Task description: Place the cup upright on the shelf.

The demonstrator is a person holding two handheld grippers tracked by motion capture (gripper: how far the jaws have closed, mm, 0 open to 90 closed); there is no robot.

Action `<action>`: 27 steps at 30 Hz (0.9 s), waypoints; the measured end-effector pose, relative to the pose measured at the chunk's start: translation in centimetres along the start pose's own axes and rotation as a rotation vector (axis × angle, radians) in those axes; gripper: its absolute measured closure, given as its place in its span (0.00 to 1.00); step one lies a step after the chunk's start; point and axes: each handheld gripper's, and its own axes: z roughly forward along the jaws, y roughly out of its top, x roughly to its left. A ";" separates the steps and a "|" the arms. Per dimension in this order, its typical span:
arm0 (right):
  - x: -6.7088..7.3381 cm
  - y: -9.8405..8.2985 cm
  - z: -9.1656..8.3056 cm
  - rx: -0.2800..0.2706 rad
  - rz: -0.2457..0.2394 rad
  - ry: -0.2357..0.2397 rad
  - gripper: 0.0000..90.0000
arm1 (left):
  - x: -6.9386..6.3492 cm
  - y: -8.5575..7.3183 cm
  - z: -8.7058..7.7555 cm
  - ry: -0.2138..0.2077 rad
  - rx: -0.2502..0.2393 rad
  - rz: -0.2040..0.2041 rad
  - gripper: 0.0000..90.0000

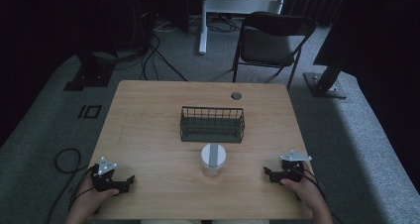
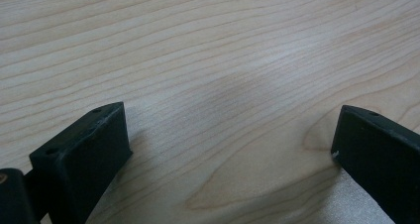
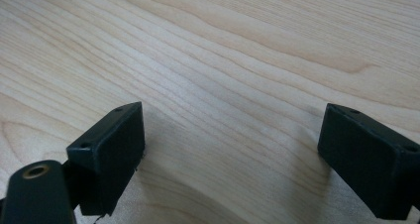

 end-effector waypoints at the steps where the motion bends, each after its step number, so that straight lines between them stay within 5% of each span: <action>1: 0.0 0.0 0.0 0.000 0.004 -0.003 0.12 | 0.0 0.0 0.0 0.000 0.000 0.001 0.02; 27: 2.3 1.5 -0.5 -0.080 -0.053 0.125 0.12 | 0.0 0.0 0.0 0.000 0.000 0.000 0.02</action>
